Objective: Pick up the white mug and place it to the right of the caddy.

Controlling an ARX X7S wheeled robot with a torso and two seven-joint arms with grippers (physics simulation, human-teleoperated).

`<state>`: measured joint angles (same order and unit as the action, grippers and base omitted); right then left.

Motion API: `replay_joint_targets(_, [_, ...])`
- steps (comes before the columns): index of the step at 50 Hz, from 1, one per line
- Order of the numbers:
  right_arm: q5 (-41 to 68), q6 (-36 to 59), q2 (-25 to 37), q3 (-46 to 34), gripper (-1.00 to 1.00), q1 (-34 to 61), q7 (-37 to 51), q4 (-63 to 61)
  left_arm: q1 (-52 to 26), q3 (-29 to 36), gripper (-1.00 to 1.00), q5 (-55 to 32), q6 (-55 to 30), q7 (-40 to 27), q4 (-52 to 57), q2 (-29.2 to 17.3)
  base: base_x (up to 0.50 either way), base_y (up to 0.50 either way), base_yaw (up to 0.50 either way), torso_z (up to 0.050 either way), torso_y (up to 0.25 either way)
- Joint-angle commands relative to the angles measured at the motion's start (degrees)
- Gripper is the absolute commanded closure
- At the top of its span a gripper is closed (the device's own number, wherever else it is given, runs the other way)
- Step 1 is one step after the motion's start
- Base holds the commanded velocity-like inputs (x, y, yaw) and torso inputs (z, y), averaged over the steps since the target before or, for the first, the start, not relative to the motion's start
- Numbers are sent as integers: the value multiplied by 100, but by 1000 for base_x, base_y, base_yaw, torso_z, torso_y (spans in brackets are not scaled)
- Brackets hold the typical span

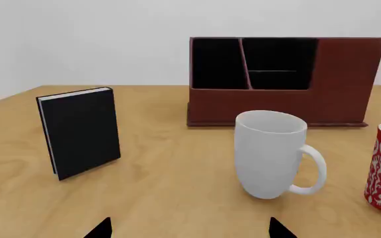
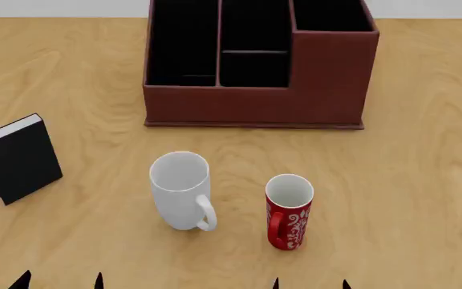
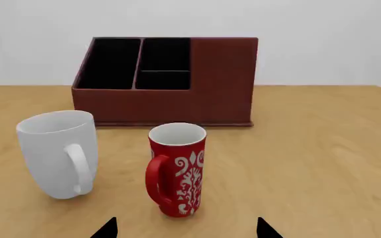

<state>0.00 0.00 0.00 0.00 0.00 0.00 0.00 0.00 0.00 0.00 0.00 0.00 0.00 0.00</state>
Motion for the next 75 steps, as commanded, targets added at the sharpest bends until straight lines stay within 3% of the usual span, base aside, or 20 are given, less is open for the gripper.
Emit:
replay_joint_targets(1, [54,0,54,-72,-100,0,72,0,0,64,-100,0,0,-64,0,-57,0,0,0,0,0])
replay_joint_targets(3, [513,172,65,-38,-100,36,-136,-80,15,127,-100,-81,-16,-94,6,-90,0,0,0,0,0])
replay_joint_targets(7, [276,1003,289,-319,-100,5,-30,-606,53,259,-100,-83,-104,-243,155,-175,0,0,0,0,0])
replay_joint_targets(22, [555,3306,800,-388,-100,779,-206,-2311,-35,474,-100,-46,-1712,-477,2076,-443,0,0,0,0,0])
replay_joint_targets(41, [474,5248,1205,-334,-100,1905,-12,-3670,-633,658,-100,-37,-3468,-531,3523,-726,0,0,0,0,0])
replay_joint_targets(50, [525,5656,1277,-287,-100,2234,-15,-3820,-792,626,-100,-132,-3960,-568,3995,-745,0,0,0,0,0])
replay_joint_targets(75, [634,5908,1317,-237,-100,2372,25,-3980,-859,848,-100,-110,-4023,-710,4198,-883,24,-11,0,0,0])
